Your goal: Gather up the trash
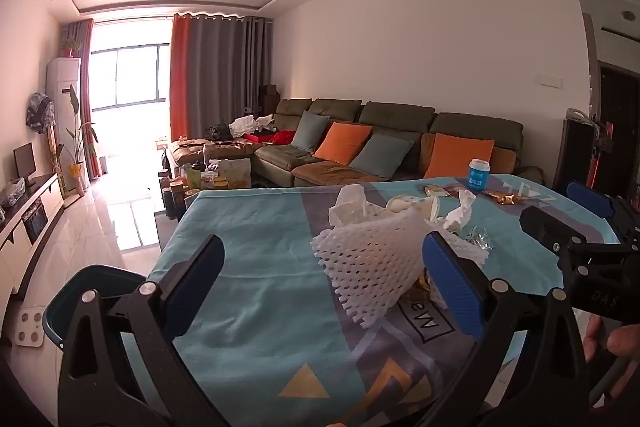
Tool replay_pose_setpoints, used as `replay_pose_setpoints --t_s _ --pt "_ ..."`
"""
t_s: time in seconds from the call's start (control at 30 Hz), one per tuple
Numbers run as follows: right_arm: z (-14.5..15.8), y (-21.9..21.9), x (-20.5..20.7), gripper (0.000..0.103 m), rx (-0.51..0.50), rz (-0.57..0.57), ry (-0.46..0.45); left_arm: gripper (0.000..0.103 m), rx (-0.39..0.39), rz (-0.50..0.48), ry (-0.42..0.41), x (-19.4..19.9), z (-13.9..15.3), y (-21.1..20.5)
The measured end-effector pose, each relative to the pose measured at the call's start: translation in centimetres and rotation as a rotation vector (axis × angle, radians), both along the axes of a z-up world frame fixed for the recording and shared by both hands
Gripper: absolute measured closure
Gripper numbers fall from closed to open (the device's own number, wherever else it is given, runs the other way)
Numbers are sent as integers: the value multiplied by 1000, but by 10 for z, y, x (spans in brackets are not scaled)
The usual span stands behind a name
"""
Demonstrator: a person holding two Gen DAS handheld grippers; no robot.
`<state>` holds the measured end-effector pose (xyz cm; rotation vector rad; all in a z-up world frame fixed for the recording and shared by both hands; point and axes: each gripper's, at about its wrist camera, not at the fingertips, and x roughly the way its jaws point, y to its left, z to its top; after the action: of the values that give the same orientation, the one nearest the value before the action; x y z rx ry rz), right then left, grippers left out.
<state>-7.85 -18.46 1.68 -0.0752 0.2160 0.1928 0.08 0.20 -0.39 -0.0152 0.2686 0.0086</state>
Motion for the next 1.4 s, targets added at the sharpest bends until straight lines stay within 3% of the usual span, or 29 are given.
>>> replay_pose_setpoints --t_s 0.93,1.4 --pt "1 -1 0 6 -3 -7 8 5 12 0 -10 0 1 -1" --pt "3 -1 0 6 -4 -7 -6 5 -29 4 -9 0 1 7"
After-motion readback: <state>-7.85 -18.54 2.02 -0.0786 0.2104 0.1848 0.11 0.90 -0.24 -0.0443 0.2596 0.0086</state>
